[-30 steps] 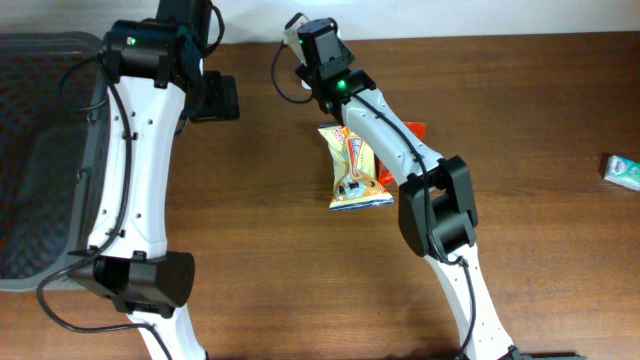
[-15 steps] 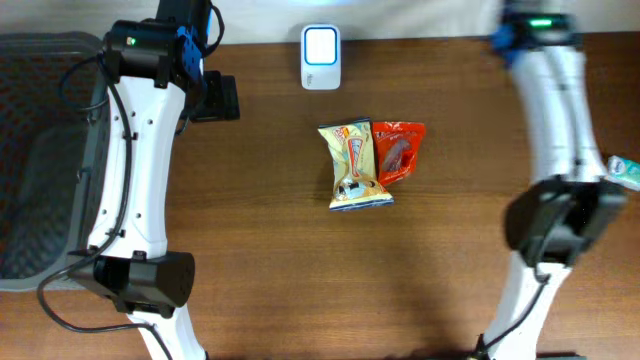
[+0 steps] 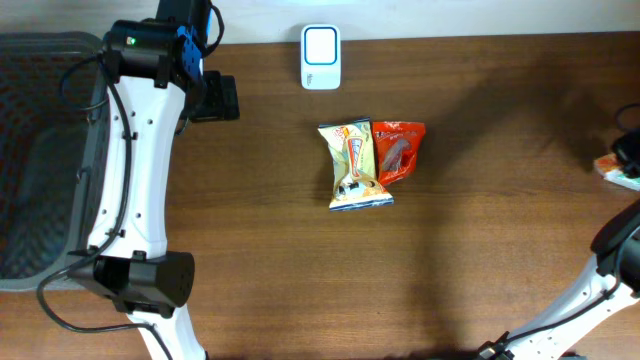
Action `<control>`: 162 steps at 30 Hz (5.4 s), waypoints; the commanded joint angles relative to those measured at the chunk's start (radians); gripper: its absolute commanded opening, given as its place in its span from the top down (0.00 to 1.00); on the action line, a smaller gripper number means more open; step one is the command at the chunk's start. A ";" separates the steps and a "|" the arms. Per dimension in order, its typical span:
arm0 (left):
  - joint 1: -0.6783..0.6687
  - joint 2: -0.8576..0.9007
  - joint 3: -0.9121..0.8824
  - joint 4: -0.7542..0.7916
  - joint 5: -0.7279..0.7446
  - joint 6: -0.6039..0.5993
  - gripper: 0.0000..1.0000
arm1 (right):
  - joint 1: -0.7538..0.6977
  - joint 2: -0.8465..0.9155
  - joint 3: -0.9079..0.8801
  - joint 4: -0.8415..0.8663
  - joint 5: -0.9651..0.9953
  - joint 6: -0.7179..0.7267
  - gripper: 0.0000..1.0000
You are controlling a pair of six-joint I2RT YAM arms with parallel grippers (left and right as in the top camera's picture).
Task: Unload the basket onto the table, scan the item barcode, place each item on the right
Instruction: 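Carry the orange pack to the right edge and release it, then reach the right gripper to the red Hacks bag and grasp it, then lift the red bag up to the scanner with the right gripper, then carry the red bag to the right edge and release it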
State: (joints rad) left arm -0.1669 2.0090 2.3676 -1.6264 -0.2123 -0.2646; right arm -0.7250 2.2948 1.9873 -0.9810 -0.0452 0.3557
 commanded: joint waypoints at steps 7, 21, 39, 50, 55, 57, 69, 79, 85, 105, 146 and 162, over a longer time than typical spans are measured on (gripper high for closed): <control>0.002 -0.001 0.005 0.001 0.007 0.005 0.01 | 0.021 0.003 -0.163 0.132 0.048 -0.072 0.94; 0.002 -0.001 0.005 0.001 0.007 0.005 0.01 | 0.195 -0.136 0.337 -0.228 -0.338 -0.090 0.09; 0.002 -0.001 0.005 0.001 0.007 0.005 0.01 | 0.923 -0.098 -0.251 -0.035 0.055 -0.103 0.96; 0.002 -0.001 0.005 0.001 0.007 0.005 0.01 | 0.919 -0.110 0.132 -0.561 0.108 -0.103 0.96; 0.002 -0.001 0.005 0.001 0.007 0.005 0.01 | 0.887 -0.109 0.084 -0.679 0.129 -0.103 0.95; 0.002 -0.001 0.005 0.001 0.007 0.005 0.01 | 0.879 -0.109 0.013 -0.624 0.127 -0.103 0.95; 0.002 -0.001 0.005 0.001 0.007 0.005 0.01 | 0.875 -0.108 -0.336 -0.328 0.103 -0.090 0.93; 0.002 -0.001 0.005 0.001 0.007 0.005 0.01 | 0.855 -0.103 -0.344 -0.410 0.102 -0.130 0.63; 0.002 -0.001 0.005 0.001 0.007 0.005 0.01 | 0.856 -0.096 -0.428 -0.013 0.052 -0.168 0.69; 0.002 -0.001 0.005 0.001 0.007 0.005 0.01 | 0.702 -0.081 -0.264 -0.164 -0.177 -0.221 0.00; 0.002 -0.001 0.005 0.001 0.007 0.005 0.01 | 1.046 0.063 0.062 0.798 -0.085 0.416 0.96; 0.002 -0.001 0.005 0.001 0.007 0.005 0.01 | 0.400 -0.319 0.063 0.161 -0.101 0.329 0.96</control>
State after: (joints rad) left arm -0.1669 2.0090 2.3676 -1.6279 -0.2123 -0.2646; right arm -0.2249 2.0083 2.0434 -0.7048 -0.1978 0.7059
